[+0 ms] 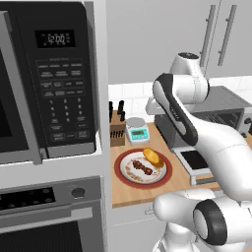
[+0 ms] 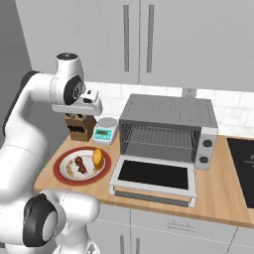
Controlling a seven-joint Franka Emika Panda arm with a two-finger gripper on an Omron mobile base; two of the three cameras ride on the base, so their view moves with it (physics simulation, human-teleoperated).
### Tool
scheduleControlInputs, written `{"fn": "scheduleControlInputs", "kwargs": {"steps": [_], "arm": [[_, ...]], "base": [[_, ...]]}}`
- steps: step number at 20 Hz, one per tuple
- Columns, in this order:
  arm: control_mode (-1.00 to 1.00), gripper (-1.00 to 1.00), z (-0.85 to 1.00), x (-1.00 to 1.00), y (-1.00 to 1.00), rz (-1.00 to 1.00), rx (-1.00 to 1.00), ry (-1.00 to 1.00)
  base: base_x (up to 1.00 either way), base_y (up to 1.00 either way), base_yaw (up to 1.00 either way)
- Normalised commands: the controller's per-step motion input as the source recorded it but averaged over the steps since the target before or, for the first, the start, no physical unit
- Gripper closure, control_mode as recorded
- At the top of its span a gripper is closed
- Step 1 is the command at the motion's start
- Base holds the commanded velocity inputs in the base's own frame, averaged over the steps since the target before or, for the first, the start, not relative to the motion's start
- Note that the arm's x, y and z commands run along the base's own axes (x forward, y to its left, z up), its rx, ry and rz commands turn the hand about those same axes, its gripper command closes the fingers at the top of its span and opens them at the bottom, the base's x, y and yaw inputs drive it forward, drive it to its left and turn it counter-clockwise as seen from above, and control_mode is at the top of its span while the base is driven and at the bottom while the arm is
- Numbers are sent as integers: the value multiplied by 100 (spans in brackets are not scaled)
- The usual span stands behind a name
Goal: Pick up the kebab skewer and baguette bread, and place them inside the toaster oven. Close the toaster oven door and start by setting the timer.
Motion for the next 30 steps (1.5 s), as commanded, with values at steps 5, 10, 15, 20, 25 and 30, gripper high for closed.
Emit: {"fn": "scheduleControlInputs", "kwargs": {"steps": [5,10,15,20,25,30], "arm": [[-100,-100,-22,-24,-54,2,12,-11],[-100,-100,-29,-33,-100,38,18,-26],[-100,-100,-39,5,-100,51,12,-26],[-100,-100,-52,17,-62,19,3,-22],[-100,-100,-47,55,-38,0,6,-31],[-100,-100,-36,36,-20,0,9,-37]], "base": [[0,0,0],[0,0,0],[0,0,0],[0,0,0],[0,0,0],[0,0,0]]}}
